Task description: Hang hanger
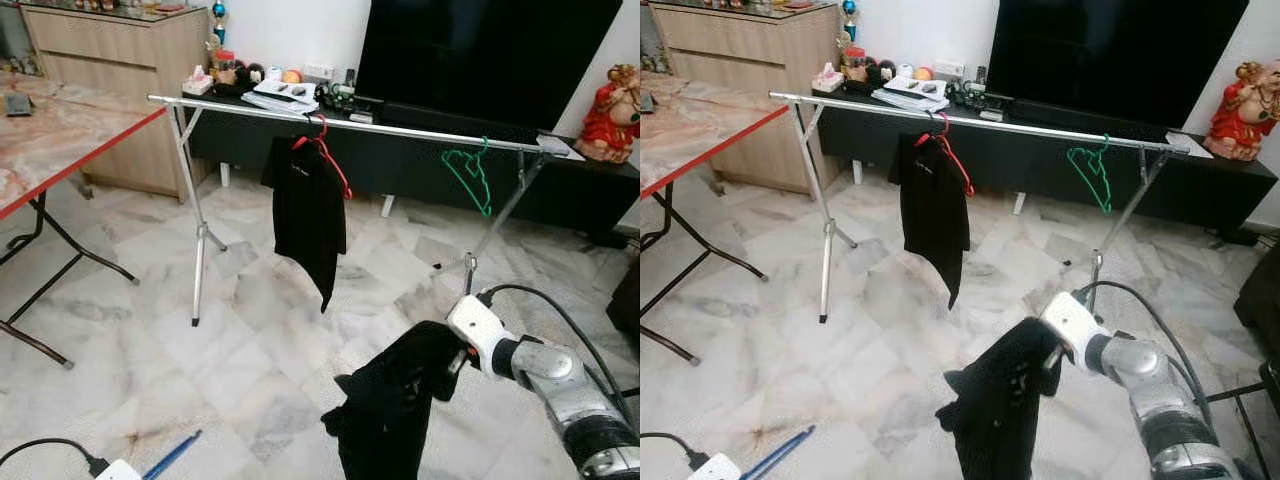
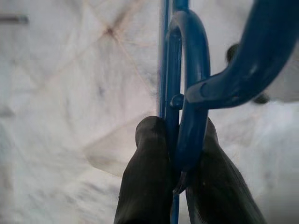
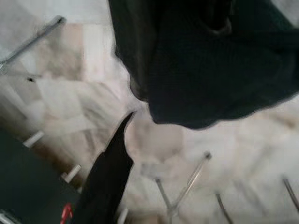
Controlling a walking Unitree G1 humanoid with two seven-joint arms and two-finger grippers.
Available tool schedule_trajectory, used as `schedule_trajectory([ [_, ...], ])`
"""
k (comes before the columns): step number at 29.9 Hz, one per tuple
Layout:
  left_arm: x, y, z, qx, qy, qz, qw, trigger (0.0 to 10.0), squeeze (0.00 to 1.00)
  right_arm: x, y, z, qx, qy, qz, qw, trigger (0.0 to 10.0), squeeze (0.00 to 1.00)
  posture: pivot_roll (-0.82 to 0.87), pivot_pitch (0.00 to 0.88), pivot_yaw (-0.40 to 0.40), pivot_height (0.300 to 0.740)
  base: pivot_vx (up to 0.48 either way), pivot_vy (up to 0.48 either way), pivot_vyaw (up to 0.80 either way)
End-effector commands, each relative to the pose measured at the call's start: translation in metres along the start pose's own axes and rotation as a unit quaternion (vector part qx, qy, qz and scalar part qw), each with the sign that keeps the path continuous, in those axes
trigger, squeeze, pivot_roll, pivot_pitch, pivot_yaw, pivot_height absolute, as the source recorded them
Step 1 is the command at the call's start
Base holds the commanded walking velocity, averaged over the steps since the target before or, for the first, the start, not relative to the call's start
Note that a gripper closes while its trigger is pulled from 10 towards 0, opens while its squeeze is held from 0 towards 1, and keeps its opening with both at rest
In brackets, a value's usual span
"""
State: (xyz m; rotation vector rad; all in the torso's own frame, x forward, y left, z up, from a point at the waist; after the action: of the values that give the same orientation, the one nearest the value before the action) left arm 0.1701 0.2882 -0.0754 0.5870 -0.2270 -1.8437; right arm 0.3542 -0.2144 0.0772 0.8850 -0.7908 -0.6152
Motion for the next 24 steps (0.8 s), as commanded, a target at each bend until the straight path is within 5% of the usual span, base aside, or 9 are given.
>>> schedule_trajectory([
  [1, 0.019, -0.024, -0.002, -0.013, 0.012, 0.117, 0.993, 10.0, 0.0, 0.01, -0.011, 0.006, 0.018, -0.126, -0.092, 0.988, 0.0, 0.0, 0.12, 0.0, -0.077, 0.74, 0.0, 0.0, 0.0],
  [5, 0.033, -0.048, -0.001, -0.04, 0.036, 0.202, 0.978, 10.0, 0.0, 0.003, -0.031, 0.013, 0.036, -0.262, -0.232, 0.936, 0.0, 0.0, 0.11, 0.0, -0.051, 0.74, 0.0, 0.0, 0.0],
  [8, 0.04, -0.058, 0.001, -0.057, 0.033, 0.217, 0.974, 10.0, 0.0, -0.008, -0.04, 0.02, 0.022, -0.296, -0.188, 0.936, 0.0, 0.0, 0.12, 0.0, -0.03, 0.74, 0.0, 0.0, 0.0],
  [10, 0.04, -0.059, 0.001, -0.052, 0.034, 0.237, 0.97, 10.0, 0.0, -0.022, -0.052, 0.031, 0.028, -0.343, -0.261, 0.902, 0.0, 0.0, 0.13, 0.0, -0.015, 0.74, 0.0, 0.0, 0.0],
  [24, 0.025, -0.071, 0.006, -0.061, 0.042, 0.221, 0.973, 10.0, 0.0, -0.06, -0.039, 0.055, 0.041, -0.364, -0.208, 0.907, 0.0, 0.0, 0.06, 0.0, 0.047, 0.74, 0.0, 0.0, 0.0],
])
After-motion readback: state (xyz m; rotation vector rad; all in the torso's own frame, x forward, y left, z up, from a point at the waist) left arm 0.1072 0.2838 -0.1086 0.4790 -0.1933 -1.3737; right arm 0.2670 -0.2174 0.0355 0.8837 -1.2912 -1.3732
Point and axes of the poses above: a point about 5 cm out from each wrist's last joint towards the gripper, its own z axis pointing back from the gripper into the wrist, its own y axis along the axis of the wrist's last joint, x = y × z, the point moved 2 cm from there along -z, pointing out of the wrist towards the gripper, and after that the axes turned 7 degrees about z, right-handed, at the moved point
